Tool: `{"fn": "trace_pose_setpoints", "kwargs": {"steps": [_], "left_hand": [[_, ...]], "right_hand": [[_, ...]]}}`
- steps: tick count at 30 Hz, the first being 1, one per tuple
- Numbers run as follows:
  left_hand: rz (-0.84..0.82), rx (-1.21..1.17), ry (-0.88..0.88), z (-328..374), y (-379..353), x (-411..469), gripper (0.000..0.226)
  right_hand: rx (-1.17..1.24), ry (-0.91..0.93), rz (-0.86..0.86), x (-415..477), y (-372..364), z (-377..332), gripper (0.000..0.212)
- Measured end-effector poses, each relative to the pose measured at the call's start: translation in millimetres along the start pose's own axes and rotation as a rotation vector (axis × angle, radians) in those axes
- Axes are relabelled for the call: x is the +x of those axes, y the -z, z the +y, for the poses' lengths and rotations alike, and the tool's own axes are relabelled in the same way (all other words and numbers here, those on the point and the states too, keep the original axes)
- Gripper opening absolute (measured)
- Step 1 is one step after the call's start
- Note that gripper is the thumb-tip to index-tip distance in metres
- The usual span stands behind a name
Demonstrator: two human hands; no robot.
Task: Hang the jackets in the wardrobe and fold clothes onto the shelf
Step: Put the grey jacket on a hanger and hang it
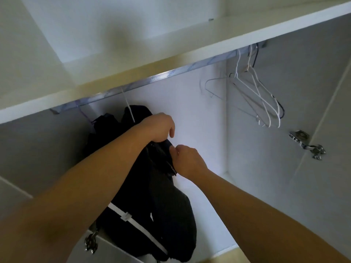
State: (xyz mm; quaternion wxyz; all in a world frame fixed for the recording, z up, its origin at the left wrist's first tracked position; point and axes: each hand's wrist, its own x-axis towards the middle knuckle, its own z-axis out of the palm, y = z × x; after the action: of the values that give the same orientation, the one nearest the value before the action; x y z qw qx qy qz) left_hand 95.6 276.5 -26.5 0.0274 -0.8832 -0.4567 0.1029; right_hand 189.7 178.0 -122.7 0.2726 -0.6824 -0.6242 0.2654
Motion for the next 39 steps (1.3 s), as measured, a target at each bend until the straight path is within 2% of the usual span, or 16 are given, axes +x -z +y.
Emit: {"fn": "trace_pose_setpoints", "kwargs": {"steps": [2, 3, 6, 9, 13, 18, 24, 28, 32, 39], "left_hand": [[0.055, -0.010, 0.012, 33.0, -3.0, 5.7, 0.044], [0.082, -0.033, 0.015, 49.3, -8.5, 8.3, 0.044], [0.105, -0.172, -0.026, 93.2, -33.1, 15.8, 0.040], [0.087, -0.367, -0.137, 138.4, -59.4, 21.9, 0.031], [-0.052, -0.531, -0.366, 210.7, -99.2, 24.1, 0.023], [-0.334, -0.421, -0.794, 308.2, -134.3, 3.3, 0.023], [-0.414, -0.340, -1.179, 419.0, -135.0, -82.4, 0.012], [-0.457, -0.219, -1.432, 472.5, -134.3, -165.3, 0.014], [-0.538, -0.102, -1.590, 519.4, -152.9, -244.0, 0.016], [-0.625, 0.092, -1.733, 598.1, -191.9, -381.0, 0.016]], "right_hand": [[0.069, -0.111, 0.054, -5.2, 19.9, 26.5, 0.023], [0.109, -0.169, 0.079, -8.9, 31.1, 40.4, 0.023], [0.345, -0.316, 0.207, -28.0, 64.0, 83.4, 0.036], [0.536, -0.493, 0.385, -61.1, 95.2, 115.8, 0.037], [0.672, -0.676, 0.638, -126.3, 107.7, 157.4, 0.038], [0.733, -1.000, 0.965, -240.5, 80.5, 197.3, 0.039], [0.789, -1.305, 1.403, -372.5, 40.1, 195.4, 0.040], [0.849, -1.402, 1.688, -455.2, 13.9, 178.2, 0.042], [0.941, -1.429, 1.940, -537.0, -20.0, 176.8, 0.040], [1.104, -1.442, 2.142, -686.4, -70.0, 176.7, 0.035]]}}
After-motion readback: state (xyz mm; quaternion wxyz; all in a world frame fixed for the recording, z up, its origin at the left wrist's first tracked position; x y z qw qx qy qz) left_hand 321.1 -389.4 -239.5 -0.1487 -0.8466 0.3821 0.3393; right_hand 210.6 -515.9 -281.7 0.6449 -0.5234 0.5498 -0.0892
